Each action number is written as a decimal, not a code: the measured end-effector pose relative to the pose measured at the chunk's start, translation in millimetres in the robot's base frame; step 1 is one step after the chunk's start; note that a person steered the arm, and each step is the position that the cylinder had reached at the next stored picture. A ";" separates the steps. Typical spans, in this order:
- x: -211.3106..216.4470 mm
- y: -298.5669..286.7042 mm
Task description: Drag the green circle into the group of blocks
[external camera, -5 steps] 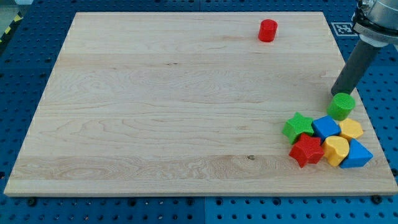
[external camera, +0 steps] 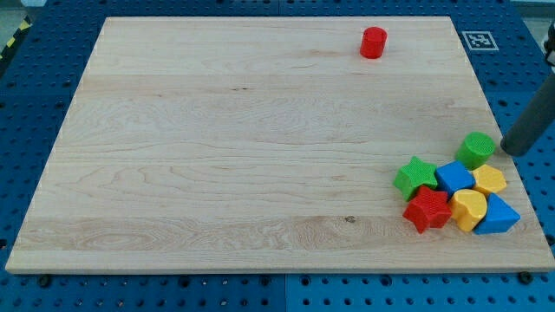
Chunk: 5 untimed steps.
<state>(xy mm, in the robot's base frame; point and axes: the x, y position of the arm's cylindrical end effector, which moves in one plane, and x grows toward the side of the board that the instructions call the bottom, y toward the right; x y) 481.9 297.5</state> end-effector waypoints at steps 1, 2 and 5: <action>8.6 -22.8; 7.9 -31.3; -30.0 -29.8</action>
<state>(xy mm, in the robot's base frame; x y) 451.9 267.7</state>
